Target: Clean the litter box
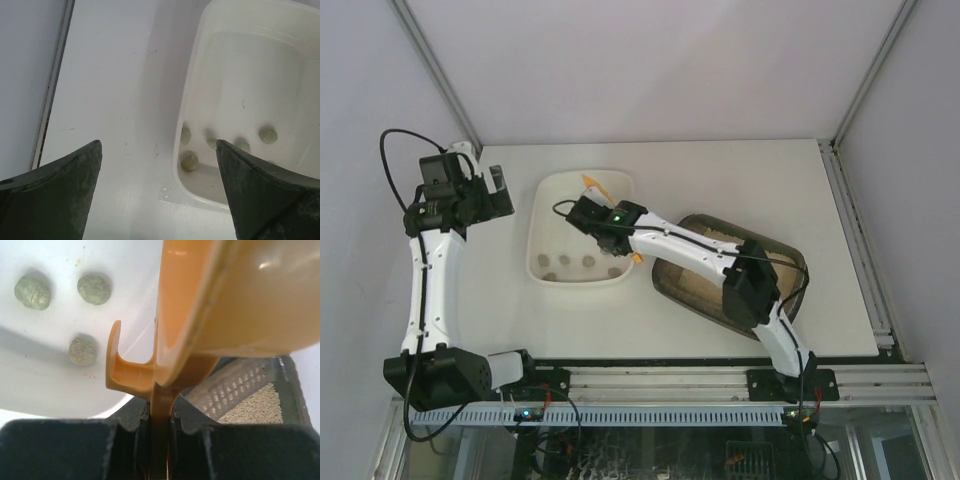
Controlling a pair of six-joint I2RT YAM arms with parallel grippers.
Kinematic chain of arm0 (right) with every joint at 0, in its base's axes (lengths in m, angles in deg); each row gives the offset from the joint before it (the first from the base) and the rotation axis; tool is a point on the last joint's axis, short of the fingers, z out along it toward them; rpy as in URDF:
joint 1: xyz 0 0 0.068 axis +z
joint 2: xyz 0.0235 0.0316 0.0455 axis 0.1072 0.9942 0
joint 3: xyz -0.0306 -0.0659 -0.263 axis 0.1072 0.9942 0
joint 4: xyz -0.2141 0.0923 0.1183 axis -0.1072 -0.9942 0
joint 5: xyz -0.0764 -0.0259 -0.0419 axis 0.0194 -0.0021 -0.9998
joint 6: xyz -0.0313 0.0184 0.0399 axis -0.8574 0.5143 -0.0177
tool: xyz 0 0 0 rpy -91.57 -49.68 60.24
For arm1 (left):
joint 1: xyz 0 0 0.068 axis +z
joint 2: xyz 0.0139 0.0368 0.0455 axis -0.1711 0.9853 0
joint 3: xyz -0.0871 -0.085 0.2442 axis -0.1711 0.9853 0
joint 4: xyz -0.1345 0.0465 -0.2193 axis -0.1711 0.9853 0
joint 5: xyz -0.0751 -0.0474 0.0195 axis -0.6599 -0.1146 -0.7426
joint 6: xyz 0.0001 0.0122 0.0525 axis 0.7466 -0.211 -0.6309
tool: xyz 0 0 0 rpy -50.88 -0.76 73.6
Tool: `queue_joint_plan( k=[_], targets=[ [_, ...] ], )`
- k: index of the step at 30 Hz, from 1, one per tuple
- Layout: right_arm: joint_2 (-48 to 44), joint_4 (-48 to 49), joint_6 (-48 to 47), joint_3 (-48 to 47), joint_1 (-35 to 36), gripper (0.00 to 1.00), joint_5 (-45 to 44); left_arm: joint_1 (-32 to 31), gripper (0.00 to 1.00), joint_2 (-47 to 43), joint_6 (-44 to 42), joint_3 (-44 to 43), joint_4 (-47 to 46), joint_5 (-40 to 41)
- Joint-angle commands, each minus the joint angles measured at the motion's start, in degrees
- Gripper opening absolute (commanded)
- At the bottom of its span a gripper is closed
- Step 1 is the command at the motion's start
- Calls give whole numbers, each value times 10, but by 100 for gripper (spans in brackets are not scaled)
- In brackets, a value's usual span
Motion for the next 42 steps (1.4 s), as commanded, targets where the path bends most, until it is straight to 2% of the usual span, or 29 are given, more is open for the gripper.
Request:
queue_joint_plan(
  k=[1, 5, 7, 11, 14, 17, 20, 21, 23, 25, 26, 30, 35, 42],
  targets=[
    [-148, 92, 29, 58, -22, 0, -2, -19, 99, -48, -19, 7, -16, -67],
    [-353, 203, 95, 211, -103, 0, 137, -151, 97, -39, -99, -16, 31, -3],
    [-428, 213, 131, 268, -173, 0, 183, -201, 98, -39, -100, -13, 24, 9],
    [-565, 219, 172, 393, -286, 0, 211, -325, 98, -18, -63, -3, -14, 57],
    [-641, 228, 193, 466, -379, 0, 291, -423, 100, 5, 18, -8, -52, 81],
    [-693, 229, 208, 520, -445, 0, 352, -533, 100, 63, 54, -65, -44, 106],
    [-738, 223, 216, 553, -469, 0, 361, -633, 99, 128, -10, -110, -39, 109],
    [-751, 221, 217, 562, -473, 0, 360, -655, 98, 140, -60, -111, -45, 63],
    [-776, 218, 218, 576, -481, 0, 358, -672, 97, 160, -205, -112, -19, -93],
    [-791, 213, 214, 585, -492, 0, 361, -673, 97, 184, -337, -131, 53, -235],
    [-796, 209, 211, 588, -499, 0, 364, -673, 98, 197, -381, -138, 76, -272],
    [-802, 198, 200, 594, -523, 0, 381, -680, 98, 247, -479, -141, 81, -309],
    [-813, 201, 192, 598, -544, 0, 398, -681, 98, 336, -504, -191, 65, -317],
    [-832, 183, 172, 598, -597, 0, 428, -686, 96, 435, -536, -283, 98, -365]
  ],
)
